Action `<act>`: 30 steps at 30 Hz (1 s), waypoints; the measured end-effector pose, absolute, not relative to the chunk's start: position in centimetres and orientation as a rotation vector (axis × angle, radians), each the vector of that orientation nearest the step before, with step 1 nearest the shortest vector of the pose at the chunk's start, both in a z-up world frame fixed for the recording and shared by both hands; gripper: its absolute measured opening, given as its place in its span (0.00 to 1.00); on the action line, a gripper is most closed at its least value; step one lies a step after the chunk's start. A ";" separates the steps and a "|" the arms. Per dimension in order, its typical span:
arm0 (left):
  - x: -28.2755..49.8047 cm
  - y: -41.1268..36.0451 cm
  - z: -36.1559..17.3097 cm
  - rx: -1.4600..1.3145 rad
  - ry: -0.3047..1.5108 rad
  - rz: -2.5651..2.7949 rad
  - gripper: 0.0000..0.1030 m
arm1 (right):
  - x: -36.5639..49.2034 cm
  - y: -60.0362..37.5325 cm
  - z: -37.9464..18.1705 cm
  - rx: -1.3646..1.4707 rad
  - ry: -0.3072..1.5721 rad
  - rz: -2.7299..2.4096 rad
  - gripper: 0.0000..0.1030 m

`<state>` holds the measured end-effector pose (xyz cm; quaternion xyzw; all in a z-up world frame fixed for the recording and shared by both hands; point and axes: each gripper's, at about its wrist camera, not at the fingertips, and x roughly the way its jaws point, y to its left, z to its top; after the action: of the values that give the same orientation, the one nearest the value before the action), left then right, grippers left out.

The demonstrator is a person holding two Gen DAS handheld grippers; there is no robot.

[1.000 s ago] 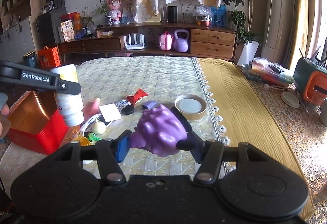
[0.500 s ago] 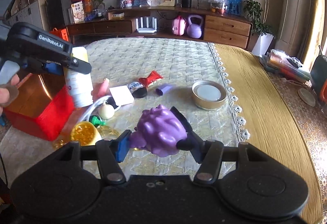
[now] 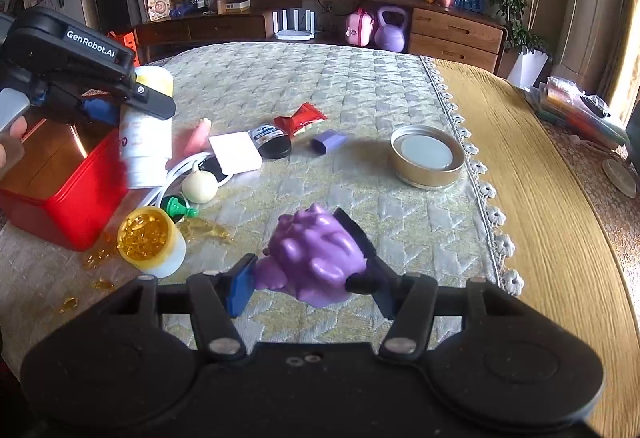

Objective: Organize rigid objects
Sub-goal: 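Carry the bottle and purple toy over the red tin box with both grippers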

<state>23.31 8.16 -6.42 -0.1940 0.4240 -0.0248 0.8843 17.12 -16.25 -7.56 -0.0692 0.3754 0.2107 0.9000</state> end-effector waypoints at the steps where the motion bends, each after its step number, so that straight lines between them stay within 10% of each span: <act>1: 23.2 8.1 -6.3 -0.404 0.878 -0.055 0.43 | 17.1 -16.3 -7.5 -0.141 0.776 0.436 0.57; 30: 18.0 17.7 -1.6 -0.401 0.837 0.080 0.43 | 15.0 -7.8 -2.7 -0.221 0.662 0.589 0.57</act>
<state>17.95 17.75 -1.57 -0.1935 0.4036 0.0387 0.8934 15.00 -7.76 -2.68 -0.1068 0.3194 0.2843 0.8976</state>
